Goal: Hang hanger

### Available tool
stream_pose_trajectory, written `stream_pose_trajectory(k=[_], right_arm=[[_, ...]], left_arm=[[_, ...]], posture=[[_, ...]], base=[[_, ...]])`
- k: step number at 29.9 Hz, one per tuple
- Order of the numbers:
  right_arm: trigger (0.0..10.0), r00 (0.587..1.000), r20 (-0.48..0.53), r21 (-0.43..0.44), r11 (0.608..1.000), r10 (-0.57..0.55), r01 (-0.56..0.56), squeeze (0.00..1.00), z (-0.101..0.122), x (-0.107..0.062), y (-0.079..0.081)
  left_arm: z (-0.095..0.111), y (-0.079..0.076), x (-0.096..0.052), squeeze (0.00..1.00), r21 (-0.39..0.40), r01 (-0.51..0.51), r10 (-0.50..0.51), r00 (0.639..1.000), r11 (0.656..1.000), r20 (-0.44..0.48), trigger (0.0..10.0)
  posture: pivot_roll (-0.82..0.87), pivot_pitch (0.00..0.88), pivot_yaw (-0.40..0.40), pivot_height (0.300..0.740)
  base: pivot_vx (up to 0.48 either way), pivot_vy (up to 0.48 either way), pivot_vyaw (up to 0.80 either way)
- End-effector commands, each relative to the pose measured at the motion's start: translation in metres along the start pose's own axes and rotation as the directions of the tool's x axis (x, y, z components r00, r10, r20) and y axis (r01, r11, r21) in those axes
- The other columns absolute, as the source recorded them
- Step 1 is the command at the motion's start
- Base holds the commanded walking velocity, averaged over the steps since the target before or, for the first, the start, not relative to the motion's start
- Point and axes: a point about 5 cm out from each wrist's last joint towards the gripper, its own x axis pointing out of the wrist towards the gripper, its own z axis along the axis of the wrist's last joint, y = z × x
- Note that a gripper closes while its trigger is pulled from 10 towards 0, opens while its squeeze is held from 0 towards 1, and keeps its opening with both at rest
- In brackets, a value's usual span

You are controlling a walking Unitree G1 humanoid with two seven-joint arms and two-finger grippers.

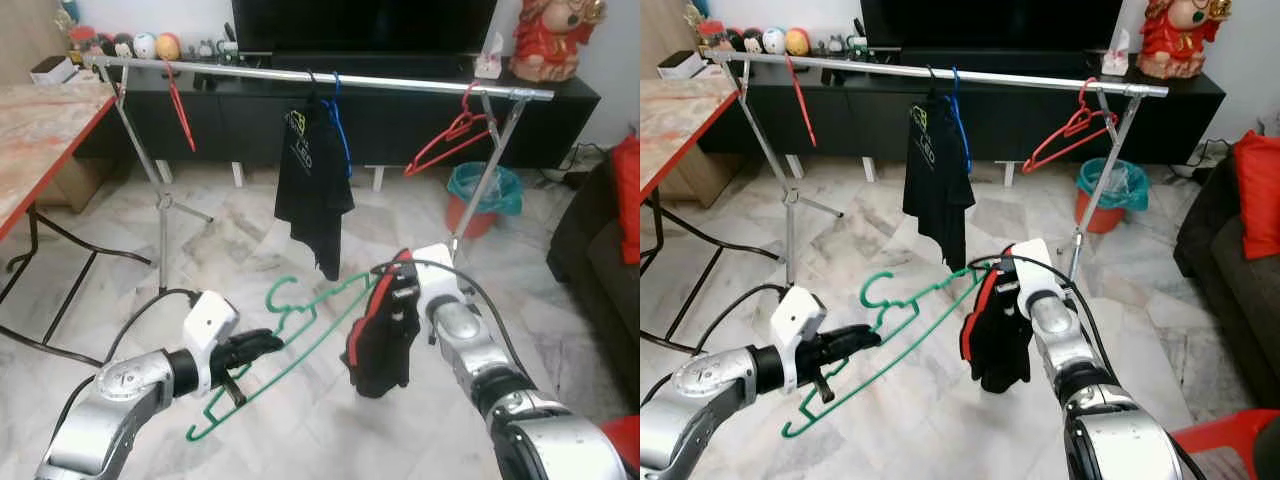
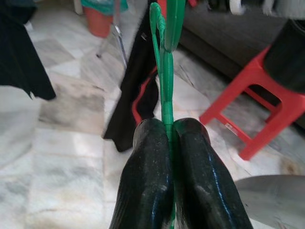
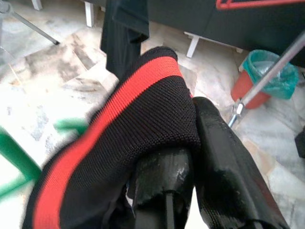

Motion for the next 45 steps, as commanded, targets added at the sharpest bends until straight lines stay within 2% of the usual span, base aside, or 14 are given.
stream_pose_trajectory(k=[1,6,8,9,10,11,14,17,20,26,30,35,37,45], right_arm=[[10.0,0.998,0.065,-0.022,1.000,0.008,-0.007,0.00,0.023,0.004,0.001],[10.0,0.999,0.032,-0.064,0.998,-0.007,0.009,0.00,0.021,0.005,-0.002],[10.0,1.000,0.008,-0.087,0.996,-0.010,0.011,0.00,0.016,0.004,-0.004],[10.0,1.000,0.008,-0.087,0.996,-0.010,0.011,0.00,0.016,0.004,-0.004],[10.0,1.000,-0.020,-0.095,0.995,-0.015,0.013,0.00,0.011,0.003,-0.006],[10.0,1.000,-0.026,-0.095,0.995,-0.015,0.013,0.00,0.009,0.003,-0.006],[10.0,0.997,-0.058,-0.158,0.987,-0.042,0.032,0.00,0.002,0.002,-0.010],[10.0,0.996,-0.073,-0.149,0.988,-0.050,0.039,0.00,0.000,0.001,-0.010],[10.0,0.997,-0.062,-0.143,0.989,-0.037,0.027,0.00,0.004,0.003,-0.005],[10.0,1.000,-0.021,-0.116,0.993,-0.007,0.004,0.00,0.020,0.006,0.005],[10.0,1.000,-0.006,-0.109,0.994,0.007,-0.007,0.00,0.025,0.006,0.008],[10.0,1.000,0.022,-0.094,0.995,0.015,-0.013,0.00,0.033,0.007,0.006],[10.0,1.000,0.026,-0.096,0.995,0.016,-0.013,0.00,0.035,0.007,0.006],[10.0,0.999,0.032,-0.097,0.995,0.034,-0.031,0.00,0.035,0.006,0.007]], left_arm=[[0.007,-0.006,0.000,0.00,0.017,0.060,-0.060,0.998,0.998,-0.021,10.0],[0.004,-0.013,-0.007,0.00,0.025,0.115,-0.112,0.990,0.993,-0.091,10.0],[-0.001,-0.008,-0.011,0.00,0.075,0.062,-0.051,0.989,0.995,-0.140,10.0],[-0.001,-0.008,-0.011,0.00,0.075,0.062,-0.051,0.989,0.995,-0.140,10.0],[-0.002,-0.002,-0.014,0.00,0.077,0.007,0.005,0.990,0.997,-0.143,10.0],[-0.002,-0.001,-0.015,0.00,0.075,-0.005,0.016,0.990,0.997,-0.143,10.0],[-0.003,-0.005,-0.024,0.00,0.079,0.041,-0.027,0.984,0.996,-0.177,10.0],[0.002,-0.011,-0.027,0.00,0.054,0.095,-0.087,0.985,0.994,-0.148,10.0],[0.002,-0.019,-0.027,0.00,0.042,0.164,-0.156,0.974,0.985,-0.163,10.0],[-0.002,-0.021,-0.017,0.00,0.053,0.167,-0.155,0.971,0.985,-0.184,10.0],[0.000,-0.022,-0.010,0.00,0.061,0.143,-0.132,0.979,0.988,-0.157,10.0],[0.004,-0.006,0.004,0.00,0.139,-0.024,0.039,0.993,0.990,-0.109,10.0],[0.003,-0.002,0.008,0.00,0.133,-0.068,0.081,0.992,0.989,-0.098,10.0],[0.001,-0.006,0.011,0.00,0.095,-0.044,0.052,0.995,0.994,-0.080,10.0]], posture=[[0.01,0.000,-0.014,0.740],[0.01,0.000,-0.018,0.740],[0.02,0.000,-0.020,0.740],[0.02,0.000,-0.020,0.740],[0.02,0.000,-0.022,0.740],[0.02,0.000,-0.022,0.740],[0.02,0.000,-0.024,0.740],[0.03,0.000,-0.025,0.740],[0.03,0.000,-0.024,0.740],[0.02,0.000,-0.020,0.740],[0.01,0.000,-0.019,0.740],[0.00,0.000,-0.018,0.740],[0.00,0.000,-0.017,0.740],[0.00,0.000,-0.018,0.740]], base=[[0.000,0.000,0.00],[0.000,0.000,0.00],[0.000,0.000,0.00],[0.000,0.000,0.00],[0.000,0.000,0.00],[0.000,0.000,0.00],[0.000,0.000,0.00],[0.000,0.000,0.00],[0.000,0.000,0.00],[0.000,0.000,0.00],[0.000,0.000,0.00],[0.000,0.000,0.00],[0.000,0.000,0.00],[0.000,0.000,0.00]])
